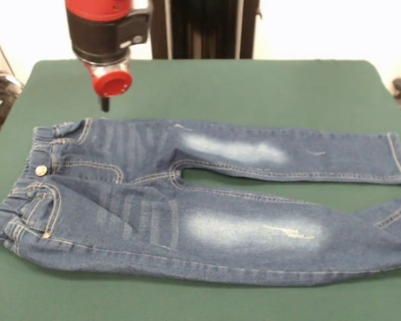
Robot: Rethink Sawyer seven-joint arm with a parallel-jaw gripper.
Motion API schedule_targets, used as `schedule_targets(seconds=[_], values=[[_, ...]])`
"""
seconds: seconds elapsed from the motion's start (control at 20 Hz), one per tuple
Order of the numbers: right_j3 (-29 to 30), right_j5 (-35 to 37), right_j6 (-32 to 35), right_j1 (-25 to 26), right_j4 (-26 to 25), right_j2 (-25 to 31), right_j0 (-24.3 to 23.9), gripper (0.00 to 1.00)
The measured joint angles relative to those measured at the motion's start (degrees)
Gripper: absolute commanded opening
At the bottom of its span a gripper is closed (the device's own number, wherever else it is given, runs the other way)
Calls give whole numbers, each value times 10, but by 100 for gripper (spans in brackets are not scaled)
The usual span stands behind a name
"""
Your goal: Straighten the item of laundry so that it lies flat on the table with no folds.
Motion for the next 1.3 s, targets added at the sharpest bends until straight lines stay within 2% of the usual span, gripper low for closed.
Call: schedule_targets(seconds=[0.35,0.65,1.3], values=[[-12,0,-65,-1,-26,15,-34,0],[-40,0,-116,7,-28,41,-61,0],[-83,0,-142,43,-28,68,-70,0]])
